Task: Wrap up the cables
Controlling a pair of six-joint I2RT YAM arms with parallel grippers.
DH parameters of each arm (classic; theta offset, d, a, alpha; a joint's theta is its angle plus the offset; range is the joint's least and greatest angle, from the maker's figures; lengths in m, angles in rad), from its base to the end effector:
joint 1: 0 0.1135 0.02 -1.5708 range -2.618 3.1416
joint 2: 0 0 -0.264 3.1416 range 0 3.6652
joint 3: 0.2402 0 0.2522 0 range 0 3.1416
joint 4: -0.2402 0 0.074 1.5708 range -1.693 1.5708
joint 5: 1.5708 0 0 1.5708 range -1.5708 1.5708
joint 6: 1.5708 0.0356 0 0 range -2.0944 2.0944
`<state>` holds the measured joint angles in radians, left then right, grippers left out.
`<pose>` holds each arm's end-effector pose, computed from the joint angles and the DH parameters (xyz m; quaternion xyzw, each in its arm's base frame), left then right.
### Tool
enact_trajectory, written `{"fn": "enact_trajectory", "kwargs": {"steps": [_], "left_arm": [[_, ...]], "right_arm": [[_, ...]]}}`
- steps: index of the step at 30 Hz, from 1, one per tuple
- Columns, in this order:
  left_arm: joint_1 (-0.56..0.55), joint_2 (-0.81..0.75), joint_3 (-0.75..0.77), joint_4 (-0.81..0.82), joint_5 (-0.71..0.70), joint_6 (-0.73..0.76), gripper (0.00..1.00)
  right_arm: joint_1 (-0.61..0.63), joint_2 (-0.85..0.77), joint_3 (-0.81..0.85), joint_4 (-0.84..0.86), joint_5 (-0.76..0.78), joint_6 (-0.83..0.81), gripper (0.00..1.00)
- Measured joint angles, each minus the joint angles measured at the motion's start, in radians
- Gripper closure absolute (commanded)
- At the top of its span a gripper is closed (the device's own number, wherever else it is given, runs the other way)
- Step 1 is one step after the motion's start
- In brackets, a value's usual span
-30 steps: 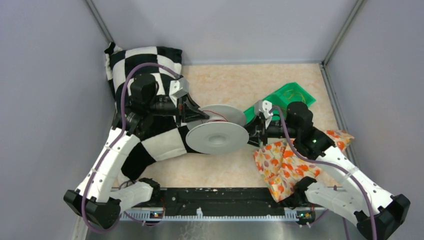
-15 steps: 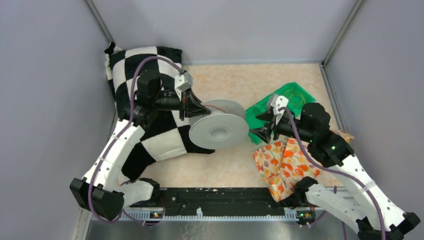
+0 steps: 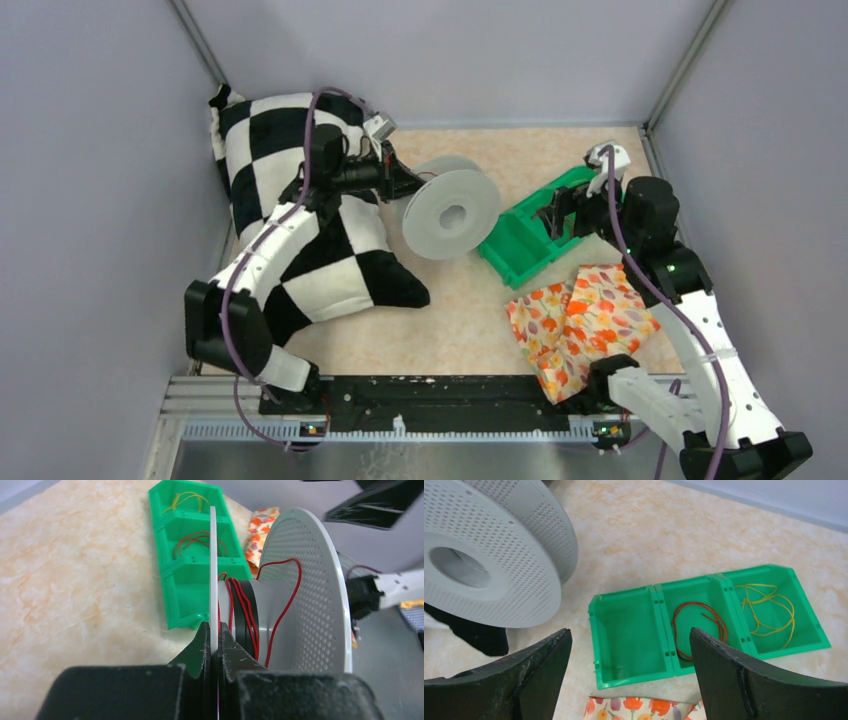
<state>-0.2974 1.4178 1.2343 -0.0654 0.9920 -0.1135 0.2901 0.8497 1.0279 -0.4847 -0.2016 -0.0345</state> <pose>0.2993 -0.1229 0.3657 0.3547 0.6645 -0.4779 0.4519 0.1704 0.0583 0.3814 -0.1884 0.7825 0.1554 0.5727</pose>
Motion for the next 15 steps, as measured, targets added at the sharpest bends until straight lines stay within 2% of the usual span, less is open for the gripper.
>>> {"fn": "enact_trajectory", "kwargs": {"steps": [4,9,15], "left_arm": [[0.01,0.154,0.008,0.13,-0.049,-0.108,1.0],[0.016,0.362,0.015,0.311,-0.099,-0.276,1.0],[0.014,0.477,0.022,0.437,-0.259,-0.431,1.0]], "right_arm": [[-0.074,0.011,-0.001,0.036,0.002,0.083,0.13],[-0.089,0.01,-0.007,0.089,-0.011,0.148,0.13],[-0.089,0.008,-0.007,0.095,-0.042,0.192,0.13]]}}
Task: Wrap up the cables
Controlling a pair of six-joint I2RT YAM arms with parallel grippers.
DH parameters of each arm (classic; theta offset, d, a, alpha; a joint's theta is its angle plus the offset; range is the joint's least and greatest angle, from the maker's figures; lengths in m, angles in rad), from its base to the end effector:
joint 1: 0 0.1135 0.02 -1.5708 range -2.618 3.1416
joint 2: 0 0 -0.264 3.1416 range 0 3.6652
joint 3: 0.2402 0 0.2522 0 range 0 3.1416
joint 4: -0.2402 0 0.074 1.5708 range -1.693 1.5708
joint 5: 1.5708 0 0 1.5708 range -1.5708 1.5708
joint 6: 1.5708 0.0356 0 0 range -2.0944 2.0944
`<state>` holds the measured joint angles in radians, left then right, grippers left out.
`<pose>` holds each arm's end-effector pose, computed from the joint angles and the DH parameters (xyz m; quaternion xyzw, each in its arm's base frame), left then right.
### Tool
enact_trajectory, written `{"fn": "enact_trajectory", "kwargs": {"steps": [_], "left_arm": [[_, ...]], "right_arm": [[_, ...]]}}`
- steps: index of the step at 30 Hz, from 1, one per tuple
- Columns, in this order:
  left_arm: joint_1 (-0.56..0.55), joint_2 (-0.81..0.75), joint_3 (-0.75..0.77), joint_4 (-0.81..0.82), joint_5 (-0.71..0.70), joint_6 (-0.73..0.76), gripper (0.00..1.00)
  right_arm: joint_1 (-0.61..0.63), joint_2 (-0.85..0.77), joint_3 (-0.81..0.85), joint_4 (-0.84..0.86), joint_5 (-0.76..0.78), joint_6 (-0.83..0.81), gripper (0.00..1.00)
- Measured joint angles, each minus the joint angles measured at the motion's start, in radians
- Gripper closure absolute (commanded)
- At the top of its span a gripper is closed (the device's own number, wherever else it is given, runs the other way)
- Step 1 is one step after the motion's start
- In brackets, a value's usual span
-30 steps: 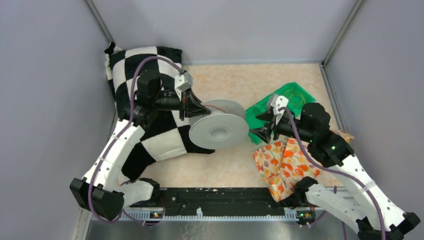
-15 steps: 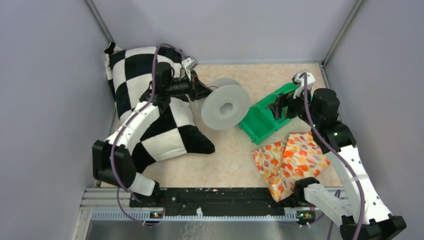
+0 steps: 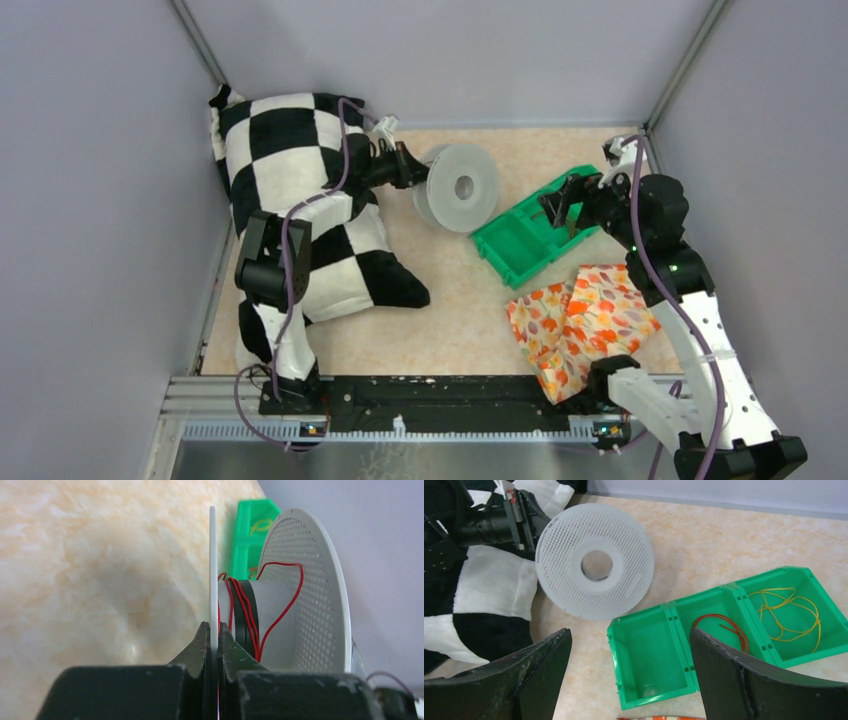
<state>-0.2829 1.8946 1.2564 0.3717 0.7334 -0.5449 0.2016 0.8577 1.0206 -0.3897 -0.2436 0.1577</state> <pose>0.4095 -0.1439 0.2396 0.1188 0.7640 -0.4888 0.4041 0.1796 0.0455 0.3877 -0.0927 0.7749 0.2040 0.5910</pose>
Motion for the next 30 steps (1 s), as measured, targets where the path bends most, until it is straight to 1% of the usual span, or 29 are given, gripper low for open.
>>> {"fn": "enact_trajectory", "kwargs": {"steps": [8,14,19,23,27,30], "left_arm": [[0.0,0.126,0.068,0.152,-0.139,-0.113,1.0],[-0.005,0.224,0.124,0.148,-0.191,-0.154,1.0],[-0.019,0.231,0.151,0.128,-0.236,-0.166,1.0],[-0.025,0.242,0.18,0.12,-0.257,-0.16,1.0],[-0.027,0.242,0.187,0.086,-0.275,-0.143,0.93],[-0.027,0.242,0.203,0.063,-0.282,-0.121,0.85]], "right_arm": [[0.0,-0.019,-0.013,-0.006,-0.005,0.011,0.13],[0.0,-0.034,-0.032,-0.006,-0.014,0.019,0.13],[0.0,-0.071,-0.085,-0.008,-0.016,0.045,0.13],[0.0,-0.073,-0.086,-0.008,-0.016,0.048,0.13],[0.0,-0.074,-0.086,-0.008,-0.016,0.049,0.13],[0.0,-0.08,-0.09,-0.005,-0.015,0.057,0.13]]}}
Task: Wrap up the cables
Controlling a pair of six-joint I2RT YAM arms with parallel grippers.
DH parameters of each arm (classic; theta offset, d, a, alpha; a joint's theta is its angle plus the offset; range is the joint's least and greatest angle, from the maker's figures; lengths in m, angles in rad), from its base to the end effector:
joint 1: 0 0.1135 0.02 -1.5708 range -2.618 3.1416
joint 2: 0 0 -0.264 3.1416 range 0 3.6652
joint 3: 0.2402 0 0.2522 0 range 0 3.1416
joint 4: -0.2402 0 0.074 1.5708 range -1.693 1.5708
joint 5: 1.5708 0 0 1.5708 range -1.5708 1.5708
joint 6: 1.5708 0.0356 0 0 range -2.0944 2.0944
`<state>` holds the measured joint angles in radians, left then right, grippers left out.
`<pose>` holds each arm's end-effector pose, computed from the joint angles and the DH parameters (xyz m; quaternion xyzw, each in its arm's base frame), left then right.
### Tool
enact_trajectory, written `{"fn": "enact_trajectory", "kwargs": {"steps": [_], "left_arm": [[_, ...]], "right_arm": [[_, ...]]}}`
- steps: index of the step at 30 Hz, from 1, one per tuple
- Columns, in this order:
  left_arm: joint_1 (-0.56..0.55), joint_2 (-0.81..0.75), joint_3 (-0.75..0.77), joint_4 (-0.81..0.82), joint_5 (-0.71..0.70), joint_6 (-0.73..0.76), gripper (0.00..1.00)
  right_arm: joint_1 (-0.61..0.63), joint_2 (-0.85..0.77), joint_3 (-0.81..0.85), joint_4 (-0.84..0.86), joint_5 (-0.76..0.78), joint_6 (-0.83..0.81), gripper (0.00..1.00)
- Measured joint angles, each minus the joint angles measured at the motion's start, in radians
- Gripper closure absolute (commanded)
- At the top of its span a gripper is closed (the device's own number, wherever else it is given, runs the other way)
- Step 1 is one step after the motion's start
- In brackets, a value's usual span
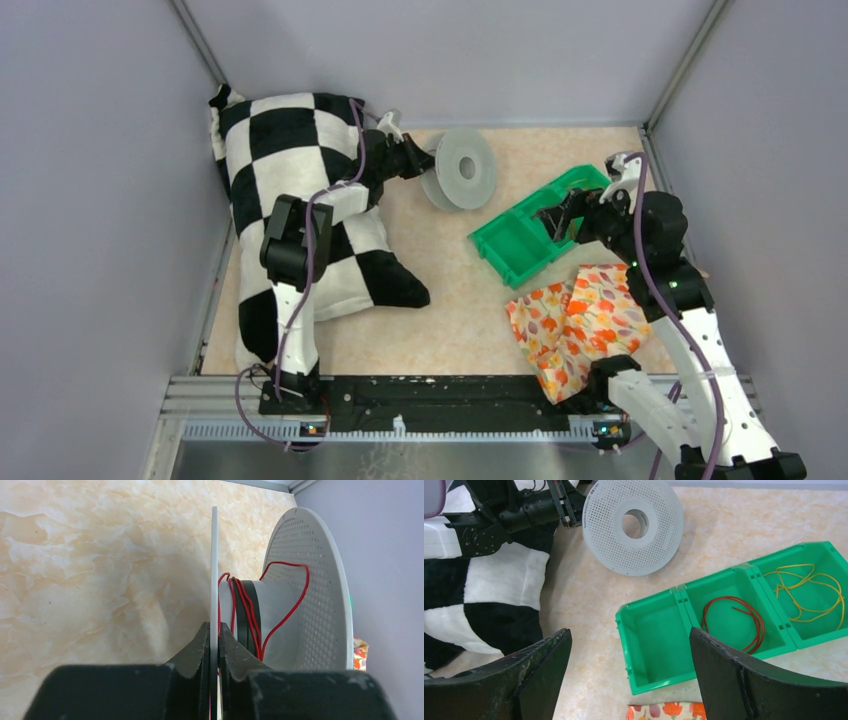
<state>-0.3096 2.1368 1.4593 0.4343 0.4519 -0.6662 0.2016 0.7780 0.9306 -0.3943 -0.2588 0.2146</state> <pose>0.4648 -0.1650 0.2040 -0.0003 0.7799 -0.4374 0.4477 0.1649 0.0430 0.3694 -0.0745 0.7811 0.2257 0.5774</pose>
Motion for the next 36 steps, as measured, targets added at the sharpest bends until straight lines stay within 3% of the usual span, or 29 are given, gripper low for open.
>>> {"fn": "enact_trajectory", "kwargs": {"steps": [6,16,22,28,36], "left_arm": [[0.0,0.0,0.0,-0.012,-0.012,0.024,0.81],[0.002,0.0,-0.019,-0.021,-0.034,0.064,0.53],[0.018,-0.015,-0.064,-0.051,-0.079,0.108,0.47],[0.037,-0.05,-0.08,-0.126,-0.149,0.205,0.38],[0.04,-0.097,-0.074,-0.208,-0.215,0.305,0.37]], "right_arm": [[0.0,-0.014,-0.002,0.0,0.0,0.011,0.13],[0.0,0.004,-0.013,0.017,-0.017,0.027,0.13],[0.0,0.026,-0.036,0.032,-0.034,0.037,0.13],[0.0,0.065,-0.036,0.036,-0.034,0.04,0.07],[0.0,0.13,-0.029,0.05,0.038,0.033,0.01]]}}
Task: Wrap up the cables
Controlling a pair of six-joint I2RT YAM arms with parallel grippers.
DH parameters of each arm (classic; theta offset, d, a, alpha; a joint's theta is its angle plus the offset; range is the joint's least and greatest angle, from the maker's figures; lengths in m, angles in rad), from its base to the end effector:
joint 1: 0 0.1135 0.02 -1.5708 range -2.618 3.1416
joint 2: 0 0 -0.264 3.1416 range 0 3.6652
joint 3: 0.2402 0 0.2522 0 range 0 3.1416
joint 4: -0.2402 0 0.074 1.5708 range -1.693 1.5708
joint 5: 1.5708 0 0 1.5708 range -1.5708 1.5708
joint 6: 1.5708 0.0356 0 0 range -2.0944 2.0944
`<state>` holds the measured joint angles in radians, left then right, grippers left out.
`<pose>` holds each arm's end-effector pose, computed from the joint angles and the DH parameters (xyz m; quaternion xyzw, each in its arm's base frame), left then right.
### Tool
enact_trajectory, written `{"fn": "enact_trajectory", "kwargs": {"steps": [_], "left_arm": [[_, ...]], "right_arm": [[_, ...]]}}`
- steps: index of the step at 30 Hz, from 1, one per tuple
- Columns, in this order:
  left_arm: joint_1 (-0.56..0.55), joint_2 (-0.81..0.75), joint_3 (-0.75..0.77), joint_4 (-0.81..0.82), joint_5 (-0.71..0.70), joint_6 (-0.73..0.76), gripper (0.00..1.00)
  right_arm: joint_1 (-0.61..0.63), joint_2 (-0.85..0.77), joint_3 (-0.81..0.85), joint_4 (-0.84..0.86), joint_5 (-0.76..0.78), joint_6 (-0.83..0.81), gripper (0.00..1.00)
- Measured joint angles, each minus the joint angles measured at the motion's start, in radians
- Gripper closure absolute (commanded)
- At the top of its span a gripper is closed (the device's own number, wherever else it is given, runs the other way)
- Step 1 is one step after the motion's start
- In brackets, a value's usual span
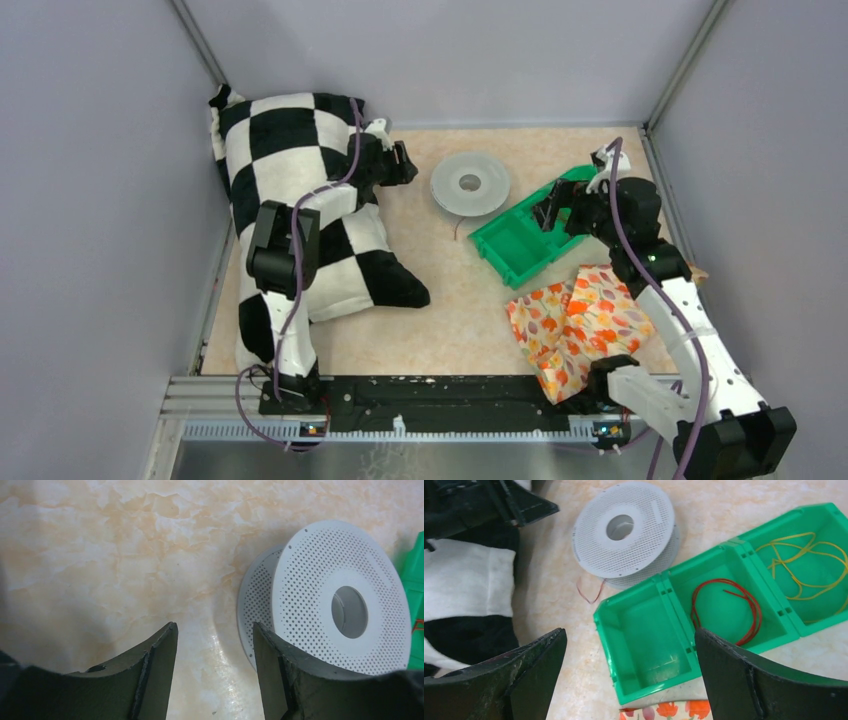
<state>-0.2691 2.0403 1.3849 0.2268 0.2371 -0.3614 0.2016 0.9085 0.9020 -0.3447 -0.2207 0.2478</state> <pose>0.4499 -0.1328 0.2021 0.0253 0.8375 -0.2610 0.4795 0.1994 0.0487 0.3427 -0.0442 0.8160 0.2148 0.5348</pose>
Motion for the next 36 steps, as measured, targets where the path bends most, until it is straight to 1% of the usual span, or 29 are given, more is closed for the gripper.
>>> {"fn": "enact_trajectory", "kwargs": {"steps": [3,7,12,17,18,21,25,27,30,34,36], "left_arm": [[0.0,-0.017,0.012,-0.06,-0.037,0.04,0.36],[0.0,-0.098,0.01,-0.148,-0.079,0.094,0.35],[0.0,-0.332,-0.046,-0.225,-0.101,0.159,0.34],[0.0,-0.562,-0.101,-0.32,-0.106,0.19,0.32],[0.0,-0.605,-0.121,-0.346,-0.111,0.194,0.29],[0.0,-0.721,-0.194,-0.431,-0.15,0.202,0.14],[0.0,-0.888,-0.328,-0.558,-0.24,0.18,0.03],[0.0,-0.978,-0.381,-0.629,-0.277,0.169,0.03],[0.0,-1.102,-0.422,-0.706,-0.307,0.154,0.02],[0.0,-1.233,-0.438,-0.75,-0.331,0.15,0.01],[0.0,-1.263,-0.438,-0.755,-0.332,0.15,0.02]], "right_arm": [[0.0,0.034,0.017,-0.004,0.072,0.011,0.01],[0.0,0.054,0.05,-0.027,0.184,0.04,0.01],[0.0,0.095,0.137,-0.11,0.322,0.072,0.01],[-0.001,0.198,0.251,-0.243,0.391,0.107,0.01],[-0.001,0.214,0.26,-0.263,0.397,0.114,0.01],[-0.001,0.247,0.266,-0.333,0.411,0.125,0.01],[-0.001,0.254,0.266,-0.394,0.451,0.14,0.01],[-0.001,0.255,0.266,-0.414,0.489,0.156,0.01],[-0.001,0.259,0.266,-0.435,0.527,0.173,0.01],[-0.001,0.265,0.264,-0.453,0.543,0.177,0.01],[-0.001,0.265,0.262,-0.455,0.548,0.185,0.01]]}}
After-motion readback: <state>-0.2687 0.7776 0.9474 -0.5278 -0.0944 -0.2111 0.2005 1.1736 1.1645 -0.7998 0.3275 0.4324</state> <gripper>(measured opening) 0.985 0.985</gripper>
